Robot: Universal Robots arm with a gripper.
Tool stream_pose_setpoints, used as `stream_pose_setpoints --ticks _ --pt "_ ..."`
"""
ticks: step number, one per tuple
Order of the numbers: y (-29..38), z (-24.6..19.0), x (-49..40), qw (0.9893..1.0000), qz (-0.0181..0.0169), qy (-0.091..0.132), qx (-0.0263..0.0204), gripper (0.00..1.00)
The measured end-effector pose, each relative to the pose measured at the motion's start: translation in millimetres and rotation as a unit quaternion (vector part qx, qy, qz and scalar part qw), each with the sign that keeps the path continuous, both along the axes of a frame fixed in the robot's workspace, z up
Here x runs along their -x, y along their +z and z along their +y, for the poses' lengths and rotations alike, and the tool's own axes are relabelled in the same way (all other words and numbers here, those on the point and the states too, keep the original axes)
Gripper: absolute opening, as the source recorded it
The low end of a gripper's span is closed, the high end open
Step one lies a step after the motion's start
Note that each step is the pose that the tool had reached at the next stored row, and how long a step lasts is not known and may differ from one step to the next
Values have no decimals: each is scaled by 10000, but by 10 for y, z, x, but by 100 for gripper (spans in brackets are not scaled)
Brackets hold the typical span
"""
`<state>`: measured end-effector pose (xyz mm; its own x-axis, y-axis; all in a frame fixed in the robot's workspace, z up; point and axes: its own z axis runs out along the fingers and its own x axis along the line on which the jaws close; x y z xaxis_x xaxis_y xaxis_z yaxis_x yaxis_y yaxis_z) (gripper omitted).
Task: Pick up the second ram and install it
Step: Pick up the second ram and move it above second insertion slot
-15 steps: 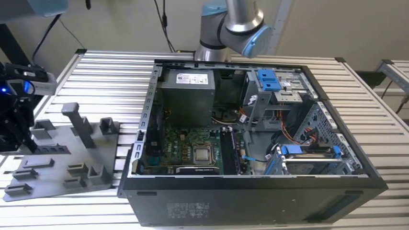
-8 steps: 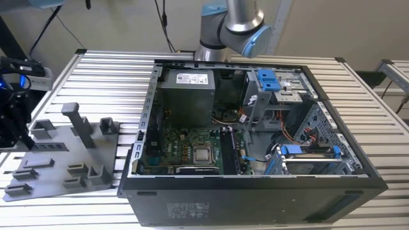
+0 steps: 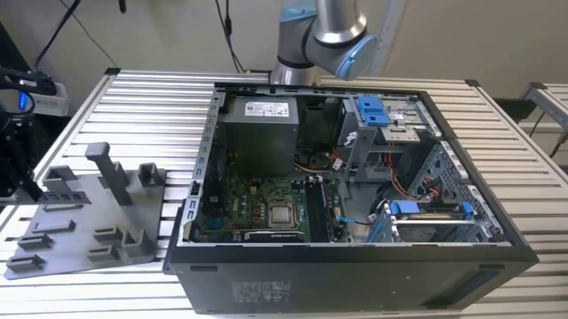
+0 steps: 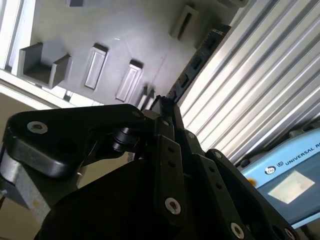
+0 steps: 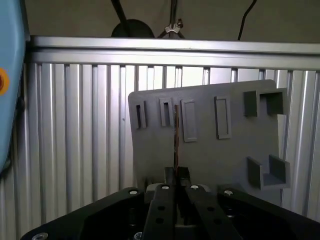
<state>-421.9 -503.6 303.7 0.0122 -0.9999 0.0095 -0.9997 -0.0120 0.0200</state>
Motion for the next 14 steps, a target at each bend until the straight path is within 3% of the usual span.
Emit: stream_pose_setpoints --ticks 14 --pt "341 0 0 10000 0 0 0 14"
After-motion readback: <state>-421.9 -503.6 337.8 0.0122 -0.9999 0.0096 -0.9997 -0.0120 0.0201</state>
